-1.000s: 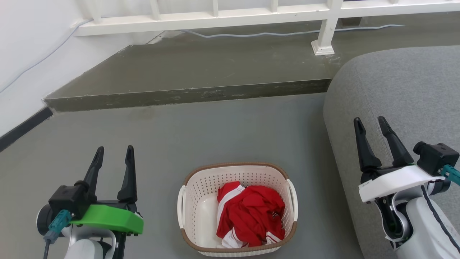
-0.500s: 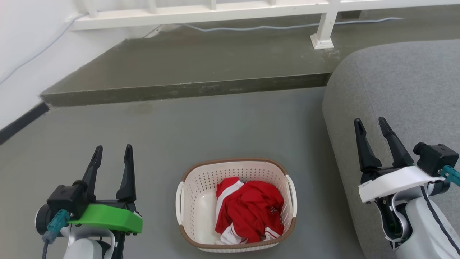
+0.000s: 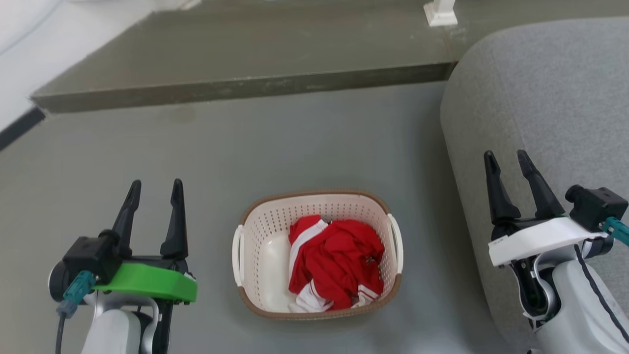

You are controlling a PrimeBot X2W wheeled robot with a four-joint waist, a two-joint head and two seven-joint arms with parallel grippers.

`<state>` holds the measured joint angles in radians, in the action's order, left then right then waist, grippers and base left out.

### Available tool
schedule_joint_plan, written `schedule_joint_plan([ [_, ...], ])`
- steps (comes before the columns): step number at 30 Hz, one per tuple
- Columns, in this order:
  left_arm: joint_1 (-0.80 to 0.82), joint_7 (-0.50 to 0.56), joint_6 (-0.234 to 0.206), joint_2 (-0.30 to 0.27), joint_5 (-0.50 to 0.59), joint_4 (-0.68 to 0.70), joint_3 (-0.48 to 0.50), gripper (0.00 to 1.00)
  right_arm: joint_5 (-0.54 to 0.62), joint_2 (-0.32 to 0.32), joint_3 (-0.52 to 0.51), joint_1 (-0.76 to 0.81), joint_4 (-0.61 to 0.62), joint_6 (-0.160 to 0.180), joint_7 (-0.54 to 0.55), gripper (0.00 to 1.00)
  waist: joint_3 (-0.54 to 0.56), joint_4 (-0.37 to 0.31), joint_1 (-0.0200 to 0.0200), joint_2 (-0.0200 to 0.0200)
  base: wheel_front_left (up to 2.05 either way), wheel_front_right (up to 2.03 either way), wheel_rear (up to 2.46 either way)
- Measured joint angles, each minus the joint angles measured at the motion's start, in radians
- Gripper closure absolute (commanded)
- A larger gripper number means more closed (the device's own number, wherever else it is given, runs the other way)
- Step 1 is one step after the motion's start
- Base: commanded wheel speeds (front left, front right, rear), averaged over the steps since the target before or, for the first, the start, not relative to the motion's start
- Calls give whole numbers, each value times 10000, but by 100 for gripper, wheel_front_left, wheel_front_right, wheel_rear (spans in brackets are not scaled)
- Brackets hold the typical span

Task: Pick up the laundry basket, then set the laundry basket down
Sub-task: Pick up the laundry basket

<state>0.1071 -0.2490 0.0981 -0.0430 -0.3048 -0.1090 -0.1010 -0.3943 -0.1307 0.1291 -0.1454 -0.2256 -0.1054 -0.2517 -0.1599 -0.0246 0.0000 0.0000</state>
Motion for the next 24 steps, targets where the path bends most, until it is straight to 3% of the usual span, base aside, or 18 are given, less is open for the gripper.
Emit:
schedule_joint_plan([
  [11,647,-29,71,15,-86,-525,-324,0,155,27,84,-598,-464,-86,0,0,-1159,-46,0,0,0,0,0],
  [24,2095,-31,75,48,-90,-2153,-786,0,56,29,378,-1786,-2044,-90,2,0,-2954,30,1,0,0,0,0],
])
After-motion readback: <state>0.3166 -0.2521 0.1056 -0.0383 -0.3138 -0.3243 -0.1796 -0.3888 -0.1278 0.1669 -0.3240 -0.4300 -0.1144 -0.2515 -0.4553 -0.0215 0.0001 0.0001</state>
